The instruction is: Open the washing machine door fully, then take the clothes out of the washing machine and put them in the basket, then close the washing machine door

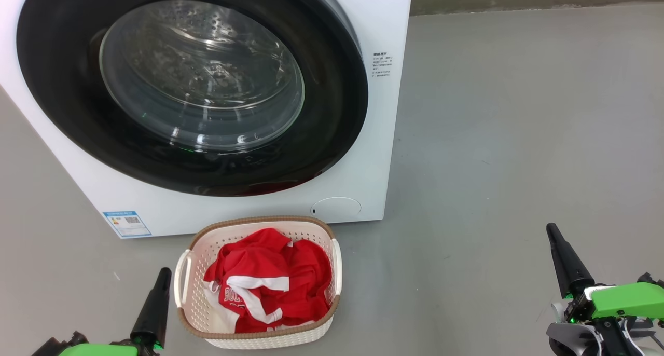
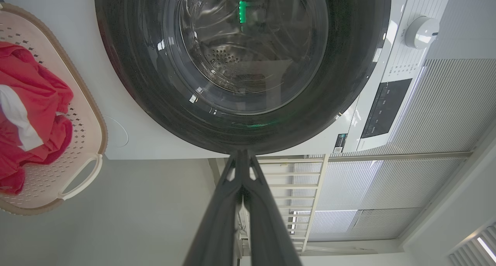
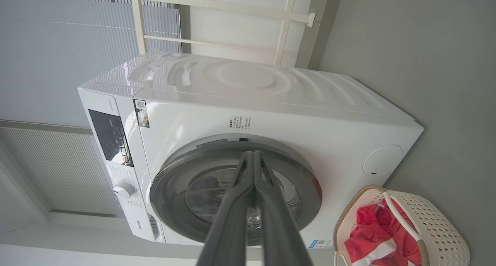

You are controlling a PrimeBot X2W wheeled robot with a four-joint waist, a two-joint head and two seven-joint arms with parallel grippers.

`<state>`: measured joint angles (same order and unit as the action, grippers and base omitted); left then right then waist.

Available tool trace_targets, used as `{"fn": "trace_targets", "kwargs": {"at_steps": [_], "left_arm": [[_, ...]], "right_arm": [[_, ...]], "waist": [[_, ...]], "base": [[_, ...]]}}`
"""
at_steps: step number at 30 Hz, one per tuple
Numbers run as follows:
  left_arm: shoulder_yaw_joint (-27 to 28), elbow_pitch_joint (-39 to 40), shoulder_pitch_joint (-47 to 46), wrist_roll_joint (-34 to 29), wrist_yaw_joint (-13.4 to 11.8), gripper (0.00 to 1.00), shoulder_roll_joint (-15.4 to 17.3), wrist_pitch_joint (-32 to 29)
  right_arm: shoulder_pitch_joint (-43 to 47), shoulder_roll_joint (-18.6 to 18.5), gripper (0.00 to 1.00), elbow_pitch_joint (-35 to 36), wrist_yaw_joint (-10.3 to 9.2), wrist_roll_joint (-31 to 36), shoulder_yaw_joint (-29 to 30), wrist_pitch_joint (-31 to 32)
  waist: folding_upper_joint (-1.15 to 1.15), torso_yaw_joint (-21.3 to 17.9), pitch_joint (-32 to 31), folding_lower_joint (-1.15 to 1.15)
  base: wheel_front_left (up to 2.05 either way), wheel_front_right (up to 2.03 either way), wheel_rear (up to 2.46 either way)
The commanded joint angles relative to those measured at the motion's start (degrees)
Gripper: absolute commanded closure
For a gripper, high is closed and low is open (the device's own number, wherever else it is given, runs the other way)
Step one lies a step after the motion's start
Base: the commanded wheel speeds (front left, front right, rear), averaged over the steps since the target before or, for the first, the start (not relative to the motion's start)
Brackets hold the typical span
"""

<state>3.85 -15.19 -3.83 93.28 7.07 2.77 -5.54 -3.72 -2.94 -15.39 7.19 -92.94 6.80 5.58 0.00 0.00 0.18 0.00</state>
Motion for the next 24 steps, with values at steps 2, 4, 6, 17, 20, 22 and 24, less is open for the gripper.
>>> {"fn": "trace_targets", "kwargs": {"at_steps": [2, 4, 6, 17, 20, 22, 24], "left_arm": [[2.06, 1.17, -2.31, -0.61, 0.42, 1.00, 0.57, -0.46], [2.08, 1.17, -2.31, -0.63, 0.42, 1.00, 0.55, -0.47], [2.10, 1.17, -2.31, -0.64, 0.42, 1.00, 0.54, -0.48], [2.19, 1.16, -2.32, -0.72, 0.42, 1.00, 0.48, -0.56], [2.21, 1.16, -2.32, -0.73, 0.42, 1.00, 0.47, -0.57], [2.22, 1.16, -2.32, -0.74, 0.42, 1.00, 0.46, -0.58], [2.24, 1.16, -2.32, -0.76, 0.42, 1.00, 0.45, -0.60]], "right_arm": [[-2.41, -0.38, 1.00, 1.39, 0.30, 0.29, -0.86, 0.44], [-2.41, -0.37, 1.00, 1.39, 0.30, 0.31, -0.84, 0.46], [-2.41, -0.36, 1.00, 1.39, 0.30, 0.32, -0.82, 0.47], [-2.42, -0.30, 1.00, 1.39, 0.30, 0.40, -0.73, 0.54], [-2.42, -0.29, 1.00, 1.39, 0.30, 0.41, -0.72, 0.56], [-2.43, -0.28, 1.00, 1.39, 0.30, 0.42, -0.70, 0.57], [-2.43, -0.27, 1.00, 1.39, 0.30, 0.43, -0.69, 0.58]], "waist": [[0.00, 0.00, 0.00, 0.00], [0.00, 0.00, 0.00, 0.00], [0.00, 0.00, 0.00, 0.00], [0.00, 0.00, 0.00, 0.00], [0.00, 0.00, 0.00, 0.00], [0.00, 0.00, 0.00, 0.00], [0.00, 0.00, 0.00, 0.00]], "base": [[0.00, 0.00, 0.00], [0.00, 0.00, 0.00], [0.00, 0.00, 0.00], [0.00, 0.00, 0.00], [0.00, 0.00, 0.00], [0.00, 0.00, 0.00], [0.00, 0.00, 0.00]]}}
